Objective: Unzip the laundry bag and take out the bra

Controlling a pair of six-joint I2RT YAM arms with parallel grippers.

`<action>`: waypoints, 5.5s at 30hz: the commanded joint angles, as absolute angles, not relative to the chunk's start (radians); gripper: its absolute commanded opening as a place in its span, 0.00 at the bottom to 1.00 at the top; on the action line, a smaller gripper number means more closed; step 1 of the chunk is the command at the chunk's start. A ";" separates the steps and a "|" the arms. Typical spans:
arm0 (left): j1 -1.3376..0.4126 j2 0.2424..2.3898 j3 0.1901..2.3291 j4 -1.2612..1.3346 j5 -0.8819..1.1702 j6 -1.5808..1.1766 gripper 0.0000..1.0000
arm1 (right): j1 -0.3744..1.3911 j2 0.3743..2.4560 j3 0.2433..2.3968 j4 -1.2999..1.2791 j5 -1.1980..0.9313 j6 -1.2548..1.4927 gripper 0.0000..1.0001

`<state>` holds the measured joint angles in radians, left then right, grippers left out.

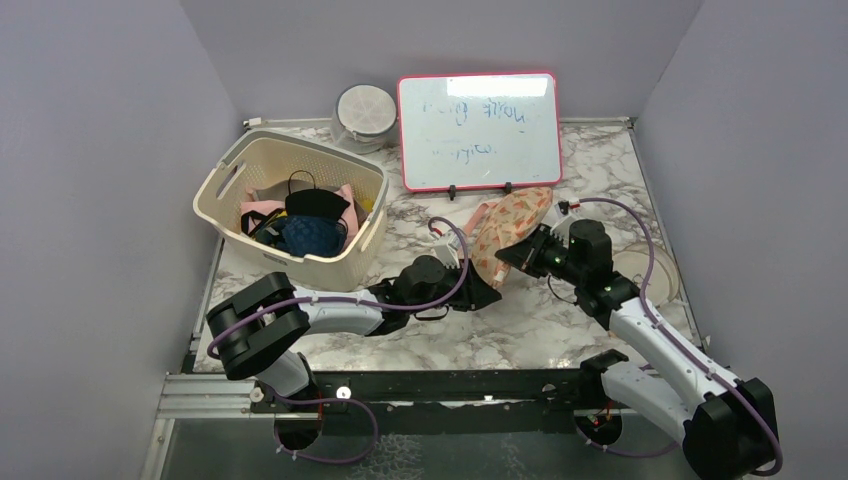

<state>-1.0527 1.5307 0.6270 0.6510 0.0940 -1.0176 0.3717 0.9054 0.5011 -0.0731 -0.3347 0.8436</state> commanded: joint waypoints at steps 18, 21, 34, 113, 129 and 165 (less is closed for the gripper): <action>-1.042 1.495 0.597 0.716 0.114 -0.955 0.00 | 0.373 0.920 0.523 -0.015 -0.366 0.848 0.01; -1.041 1.494 0.583 0.716 0.114 -0.935 0.00 | 0.373 0.925 0.528 -0.023 -0.362 0.841 0.01; -1.041 1.532 0.522 0.549 0.021 -0.805 0.00 | 0.373 0.968 0.544 -0.032 -0.390 0.839 0.01; -1.024 1.594 0.563 0.448 0.206 -0.398 0.43 | 0.483 1.366 0.539 -0.397 -0.109 1.084 0.55; -1.023 1.472 0.503 0.402 0.033 -0.446 0.58 | 0.485 1.516 0.625 -0.500 -0.120 1.165 0.01; -1.184 1.666 0.726 0.158 -0.385 -0.670 0.34 | 0.484 1.384 0.682 -0.577 -0.189 1.127 0.01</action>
